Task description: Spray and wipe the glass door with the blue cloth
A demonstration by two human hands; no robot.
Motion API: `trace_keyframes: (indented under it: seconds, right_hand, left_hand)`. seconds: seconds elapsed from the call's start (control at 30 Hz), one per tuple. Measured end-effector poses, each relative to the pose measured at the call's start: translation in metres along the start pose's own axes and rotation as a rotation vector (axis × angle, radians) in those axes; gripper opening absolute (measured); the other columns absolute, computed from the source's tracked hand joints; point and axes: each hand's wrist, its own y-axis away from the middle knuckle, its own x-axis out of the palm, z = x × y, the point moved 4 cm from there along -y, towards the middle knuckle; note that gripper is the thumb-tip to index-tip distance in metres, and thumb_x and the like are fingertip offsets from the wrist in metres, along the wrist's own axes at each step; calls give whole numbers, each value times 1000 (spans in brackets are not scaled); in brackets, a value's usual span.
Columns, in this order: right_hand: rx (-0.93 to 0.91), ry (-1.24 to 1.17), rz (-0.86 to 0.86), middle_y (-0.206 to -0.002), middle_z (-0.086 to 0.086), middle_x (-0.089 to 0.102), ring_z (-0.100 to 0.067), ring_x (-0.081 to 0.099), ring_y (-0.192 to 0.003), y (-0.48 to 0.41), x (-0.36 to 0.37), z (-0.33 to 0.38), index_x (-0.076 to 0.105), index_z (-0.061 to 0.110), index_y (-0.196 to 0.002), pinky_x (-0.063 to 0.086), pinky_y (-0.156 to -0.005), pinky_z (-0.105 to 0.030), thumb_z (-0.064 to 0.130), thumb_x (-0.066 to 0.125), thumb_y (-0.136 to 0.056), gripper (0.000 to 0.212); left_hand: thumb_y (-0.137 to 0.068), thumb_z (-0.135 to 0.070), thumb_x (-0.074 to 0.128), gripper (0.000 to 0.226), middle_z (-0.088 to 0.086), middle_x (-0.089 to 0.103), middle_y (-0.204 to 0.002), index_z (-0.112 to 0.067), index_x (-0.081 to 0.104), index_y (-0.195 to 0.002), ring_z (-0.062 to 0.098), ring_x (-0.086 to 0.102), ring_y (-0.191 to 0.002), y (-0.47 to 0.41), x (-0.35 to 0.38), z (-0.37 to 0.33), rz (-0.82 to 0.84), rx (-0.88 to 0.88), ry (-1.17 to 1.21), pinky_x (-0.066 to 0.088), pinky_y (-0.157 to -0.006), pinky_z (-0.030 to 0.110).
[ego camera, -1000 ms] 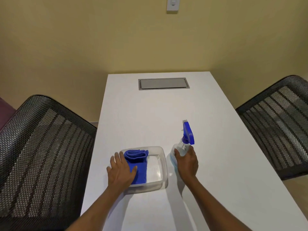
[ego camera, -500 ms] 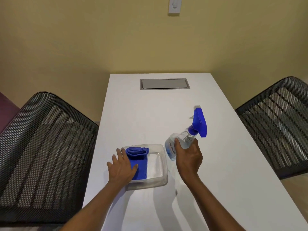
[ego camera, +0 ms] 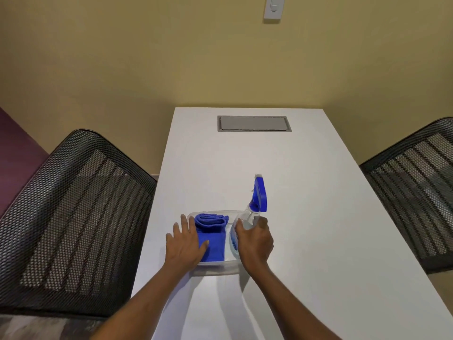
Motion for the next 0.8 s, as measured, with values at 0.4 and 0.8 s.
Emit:
trace_keyframes:
  seconds: [0.4, 0.8]
  right_hand:
    - [84, -65, 31, -105, -2, 63, -16, 54, -83, -2, 21, -12, 38, 26, -98, 46, -65, -27, 42, 71, -82, 41]
    - [70, 20, 141, -131, -8, 55, -26, 55, -118, 5, 10, -24, 35, 16, -137, 53, -85, -37, 45, 80, -73, 84]
  left_hand:
    - [-92, -71, 29, 93, 19, 4, -164, -9, 0, -155, 39, 15, -148, 9, 3, -9, -11, 134, -44, 18, -120, 50]
    - [-90, -73, 16, 89, 20, 5, -164, -14, 3, -156, 43, 6, -150, 20, -23, -8, -119, 115, -158, 1, -119, 60]
